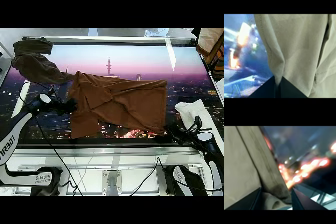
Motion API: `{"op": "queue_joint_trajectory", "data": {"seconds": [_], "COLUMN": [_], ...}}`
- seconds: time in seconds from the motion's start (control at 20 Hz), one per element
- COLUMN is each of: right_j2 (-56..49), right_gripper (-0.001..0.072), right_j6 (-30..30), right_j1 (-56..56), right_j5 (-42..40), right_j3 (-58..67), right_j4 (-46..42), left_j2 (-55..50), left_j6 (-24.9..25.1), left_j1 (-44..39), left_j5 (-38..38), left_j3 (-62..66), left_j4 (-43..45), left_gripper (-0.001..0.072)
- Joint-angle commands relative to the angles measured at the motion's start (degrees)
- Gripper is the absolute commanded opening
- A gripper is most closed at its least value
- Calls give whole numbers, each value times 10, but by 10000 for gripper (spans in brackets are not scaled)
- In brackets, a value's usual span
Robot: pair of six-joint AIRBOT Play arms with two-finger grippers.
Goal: Fold the shirts.
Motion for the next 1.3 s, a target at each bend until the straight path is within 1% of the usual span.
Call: {"op": "queue_joint_trajectory", "data": {"seconds": [0.0,0.05,0.1,0.15,0.2,0.25,0.35,0.5,0.65,0.7,0.9,1.25], "right_j2": [0,0,0,2,7,16,33,37,37,37,37,37], "right_gripper": [423,423,423,422,422,420,388,390,394,394,394,393], "right_j6": [-34,-35,-49,-63,-64,-64,-55,-21,-30,-29,-22,-17], "right_j1": [0,0,0,0,0,0,0,0,0,0,0,0], "right_j5": [20,39,54,65,69,69,76,146,215,217,158,21], "right_j3": [0,0,0,0,0,3,22,56,54,54,30,-27], "right_j4": [9,0,-3,-3,-4,-11,-51,-136,-137,-145,-132,-49], "left_j2": [0,0,0,0,0,0,0,0,0,0,0,0], "left_j6": [0,0,0,0,0,0,1,9,9,9,9,9], "left_j1": [0,0,0,0,0,0,0,0,0,0,0,0], "left_j5": [0,0,-2,-5,-7,-10,-16,-16,-17,-17,-17,-15], "left_j3": [1,1,1,1,1,1,1,1,0,0,0,1], "left_j4": [0,0,0,0,0,0,0,0,0,0,0,0], "left_gripper": [20,20,20,20,20,20,20,20,20,20,20,20]}}
